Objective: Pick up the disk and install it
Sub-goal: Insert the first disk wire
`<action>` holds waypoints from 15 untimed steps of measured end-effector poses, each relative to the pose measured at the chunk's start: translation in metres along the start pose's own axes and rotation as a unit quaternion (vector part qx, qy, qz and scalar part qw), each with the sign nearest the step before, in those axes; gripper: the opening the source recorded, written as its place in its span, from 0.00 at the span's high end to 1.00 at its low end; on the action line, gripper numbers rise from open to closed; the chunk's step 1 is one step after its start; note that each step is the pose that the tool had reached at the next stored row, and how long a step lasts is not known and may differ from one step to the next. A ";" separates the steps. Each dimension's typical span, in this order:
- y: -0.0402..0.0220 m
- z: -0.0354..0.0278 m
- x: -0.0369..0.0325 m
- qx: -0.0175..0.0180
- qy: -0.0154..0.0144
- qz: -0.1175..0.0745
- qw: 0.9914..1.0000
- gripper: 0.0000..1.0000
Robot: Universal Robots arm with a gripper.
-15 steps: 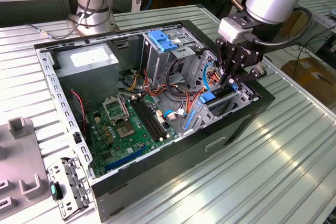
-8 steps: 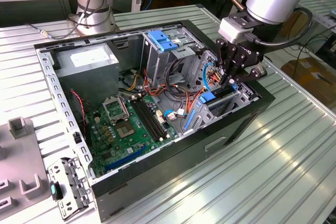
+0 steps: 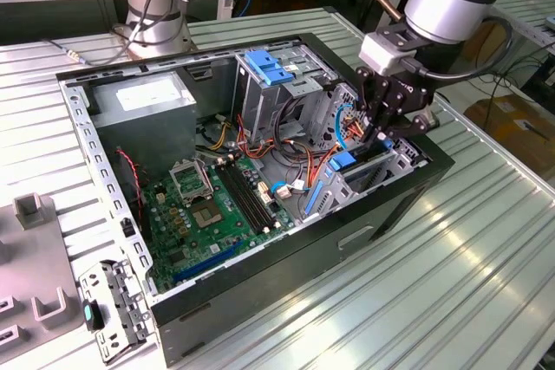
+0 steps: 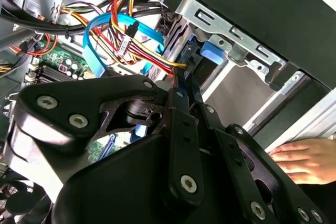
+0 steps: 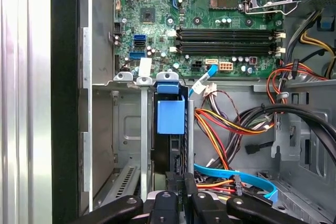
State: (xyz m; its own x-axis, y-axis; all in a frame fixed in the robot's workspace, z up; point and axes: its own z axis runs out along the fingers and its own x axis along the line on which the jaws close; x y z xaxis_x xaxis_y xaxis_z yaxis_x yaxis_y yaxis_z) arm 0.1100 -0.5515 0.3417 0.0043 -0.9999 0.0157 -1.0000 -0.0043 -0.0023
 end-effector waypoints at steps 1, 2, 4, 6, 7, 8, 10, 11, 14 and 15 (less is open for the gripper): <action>0.0000 0.0007 0.0000 0.000 0.000 0.000 1.000 0.84; 0.0000 0.0010 0.0000 0.000 0.000 0.000 1.000 0.84; 0.0000 0.0011 0.0000 0.000 0.000 0.000 1.000 0.84; 0.0000 0.0013 0.0000 0.000 0.000 0.000 1.000 0.84; 0.0000 0.0013 0.0000 0.000 0.000 0.000 1.000 0.84; 0.0000 0.0015 0.0000 0.000 0.000 0.000 1.000 0.83; 0.0000 -0.0024 0.0000 0.000 0.000 0.000 1.000 0.76; 0.0000 -0.0051 0.0001 0.000 0.000 0.000 1.000 0.76; -0.0001 -0.0176 0.0003 0.001 0.000 0.000 1.000 0.76; -0.0001 -0.0207 0.0003 0.001 0.000 0.000 1.000 0.76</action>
State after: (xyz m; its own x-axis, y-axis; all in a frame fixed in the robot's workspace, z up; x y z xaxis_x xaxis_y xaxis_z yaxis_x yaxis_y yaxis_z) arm 0.1100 -0.5515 0.3624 0.0043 -0.9999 0.0159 -1.0000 -0.0044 -0.0049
